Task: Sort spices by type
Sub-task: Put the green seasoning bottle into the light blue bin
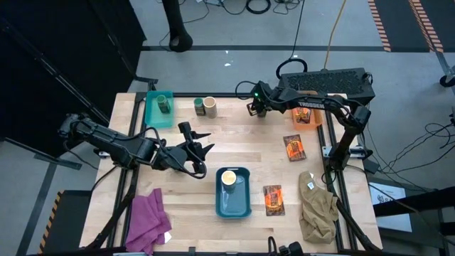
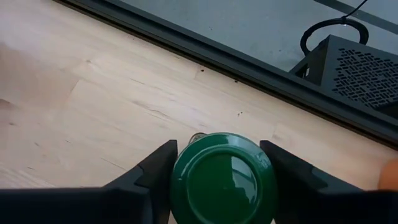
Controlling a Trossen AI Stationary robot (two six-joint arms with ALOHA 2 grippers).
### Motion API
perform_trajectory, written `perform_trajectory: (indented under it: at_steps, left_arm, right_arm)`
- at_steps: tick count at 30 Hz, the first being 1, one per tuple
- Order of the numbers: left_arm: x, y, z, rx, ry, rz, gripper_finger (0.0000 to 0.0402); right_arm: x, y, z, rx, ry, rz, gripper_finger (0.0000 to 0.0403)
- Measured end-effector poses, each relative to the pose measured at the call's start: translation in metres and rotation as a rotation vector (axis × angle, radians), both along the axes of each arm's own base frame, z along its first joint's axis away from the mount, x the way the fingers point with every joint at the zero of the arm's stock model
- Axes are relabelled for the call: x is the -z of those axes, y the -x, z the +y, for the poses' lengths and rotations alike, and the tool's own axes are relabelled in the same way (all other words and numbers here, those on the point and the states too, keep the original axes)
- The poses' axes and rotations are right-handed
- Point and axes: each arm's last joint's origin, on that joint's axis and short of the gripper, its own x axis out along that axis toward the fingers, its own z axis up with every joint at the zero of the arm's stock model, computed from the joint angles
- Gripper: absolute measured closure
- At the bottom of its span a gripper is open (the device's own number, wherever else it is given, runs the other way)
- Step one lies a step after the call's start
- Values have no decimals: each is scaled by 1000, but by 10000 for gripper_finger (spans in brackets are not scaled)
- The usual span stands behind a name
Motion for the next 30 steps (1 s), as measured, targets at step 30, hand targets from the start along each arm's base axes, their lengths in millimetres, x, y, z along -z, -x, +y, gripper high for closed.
perform_trajectory:
  at_steps: [30]
  left_arm:
    - [0,0,0,-1,2,-1,207]
  right_arm:
    - [-108,11,84,-298,204,-259,224]
